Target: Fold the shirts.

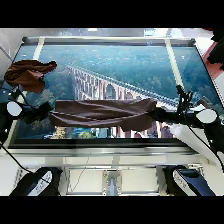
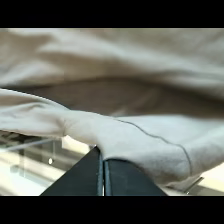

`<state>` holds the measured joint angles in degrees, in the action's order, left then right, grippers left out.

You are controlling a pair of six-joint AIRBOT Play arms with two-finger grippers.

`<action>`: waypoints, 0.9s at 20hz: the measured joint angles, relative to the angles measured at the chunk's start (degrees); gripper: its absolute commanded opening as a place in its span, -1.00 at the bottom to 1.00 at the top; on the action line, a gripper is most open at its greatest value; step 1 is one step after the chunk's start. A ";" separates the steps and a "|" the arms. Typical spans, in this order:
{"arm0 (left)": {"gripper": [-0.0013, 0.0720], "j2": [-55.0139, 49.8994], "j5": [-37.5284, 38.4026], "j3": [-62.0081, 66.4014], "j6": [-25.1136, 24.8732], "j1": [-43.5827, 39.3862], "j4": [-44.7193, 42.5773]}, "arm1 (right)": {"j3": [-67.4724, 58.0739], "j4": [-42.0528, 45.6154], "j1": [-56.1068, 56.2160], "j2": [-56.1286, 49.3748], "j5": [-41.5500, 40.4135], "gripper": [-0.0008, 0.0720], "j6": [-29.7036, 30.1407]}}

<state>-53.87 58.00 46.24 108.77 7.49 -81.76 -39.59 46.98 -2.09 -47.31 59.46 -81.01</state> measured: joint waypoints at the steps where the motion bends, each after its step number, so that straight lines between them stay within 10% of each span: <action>1: -0.93 -2.12 -1.20 1.20 -0.72 0.00 0.07 | -1.25 0.61 0.00 -1.84 -0.90 -0.91 0.07; 18: -0.92 -29.94 -6.60 18.78 -4.92 -1.27 -3.45 | -15.26 8.22 4.57 -35.28 -20.50 -0.91 -0.20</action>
<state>-83.81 51.40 65.01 103.85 6.22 -85.21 -54.85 55.20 2.48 -82.59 38.96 -81.21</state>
